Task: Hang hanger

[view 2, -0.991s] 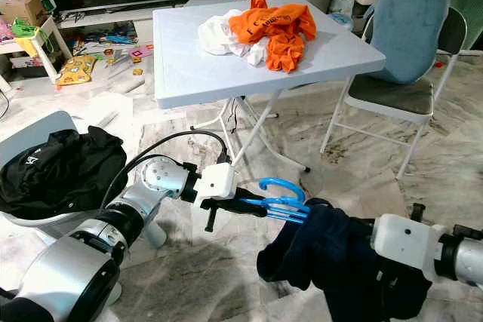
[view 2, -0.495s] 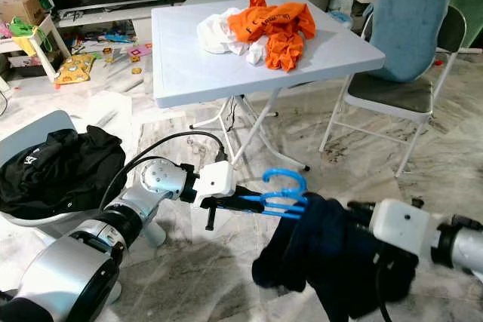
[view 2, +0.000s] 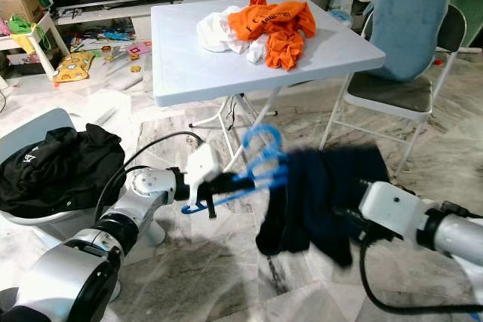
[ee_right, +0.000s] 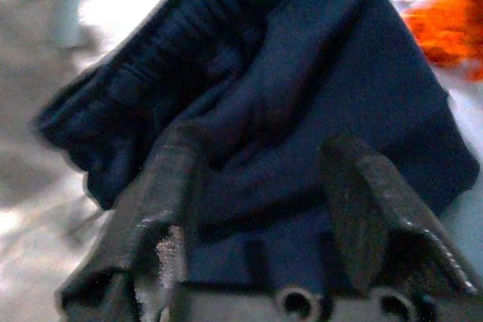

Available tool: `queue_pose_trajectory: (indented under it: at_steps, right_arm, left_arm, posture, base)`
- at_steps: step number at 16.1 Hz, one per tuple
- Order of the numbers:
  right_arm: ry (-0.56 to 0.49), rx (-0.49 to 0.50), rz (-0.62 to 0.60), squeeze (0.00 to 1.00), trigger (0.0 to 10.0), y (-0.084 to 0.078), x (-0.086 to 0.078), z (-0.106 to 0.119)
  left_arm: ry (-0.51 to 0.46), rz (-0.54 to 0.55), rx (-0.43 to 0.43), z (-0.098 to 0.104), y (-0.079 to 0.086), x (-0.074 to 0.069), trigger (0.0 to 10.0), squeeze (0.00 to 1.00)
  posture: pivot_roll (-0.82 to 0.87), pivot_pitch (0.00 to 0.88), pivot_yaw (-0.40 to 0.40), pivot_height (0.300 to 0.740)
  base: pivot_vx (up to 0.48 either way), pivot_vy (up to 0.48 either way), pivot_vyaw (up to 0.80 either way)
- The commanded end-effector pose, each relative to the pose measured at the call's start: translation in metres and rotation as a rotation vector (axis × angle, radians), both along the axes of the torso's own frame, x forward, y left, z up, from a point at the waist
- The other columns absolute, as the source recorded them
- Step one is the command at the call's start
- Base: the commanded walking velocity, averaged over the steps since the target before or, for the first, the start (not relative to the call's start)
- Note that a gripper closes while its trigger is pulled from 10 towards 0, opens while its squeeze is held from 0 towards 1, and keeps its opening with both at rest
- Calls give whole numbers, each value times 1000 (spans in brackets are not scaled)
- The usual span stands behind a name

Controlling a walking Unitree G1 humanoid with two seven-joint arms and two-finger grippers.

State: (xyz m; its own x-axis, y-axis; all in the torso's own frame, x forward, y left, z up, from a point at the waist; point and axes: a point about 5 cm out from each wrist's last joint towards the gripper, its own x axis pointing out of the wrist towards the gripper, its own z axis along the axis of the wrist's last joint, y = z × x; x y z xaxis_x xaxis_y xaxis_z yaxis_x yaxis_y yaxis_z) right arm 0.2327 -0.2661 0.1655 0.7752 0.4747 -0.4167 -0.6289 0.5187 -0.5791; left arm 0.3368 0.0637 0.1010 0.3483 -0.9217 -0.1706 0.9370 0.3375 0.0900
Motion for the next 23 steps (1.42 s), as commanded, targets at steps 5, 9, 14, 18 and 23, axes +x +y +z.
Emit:
queue_pose_trajectory:
  at_steps: [5, 9, 14, 18, 23]
  right_arm:
    - [-69, 155, -239, 1000, 10000, 12, 14, -18]
    - [-38, 413, -349, 1000, 10000, 63, 25, -41]
    - [-4, 408, -446, 0, 4706, 72, 30, -55]
    - [-11, 394, -506, 0, 0, 61, 35, -59]
    - [-54, 413, -611, 0, 0, 38, 36, -56]
  left_arm:
    - [47, 112, -144, 9, 2, 8, 0, 0]
    - [32, -2, -138, 10, -15, -1, 0, 0]
    - [17, -54, -135, 13, -16, -3, 0, 0]
    - [1, -92, -149, 18, -13, -3, 0, 0]
    - [-24, -112, -128, 19, -11, -4, 0, 0]
  posture:
    - [-101, 0, 10, 740]
    - [-104, 0, 22, 740]
    - [-97, 0, 17, 740]
    - [-84, 0, 8, 740]
    - [-87, 0, 4, 740]
  base:
    - [0, 0, 0]
    - [0, 0, 0]
    - [0, 0, 0]
    - [0, 0, 0]
    - [0, 0, 0]
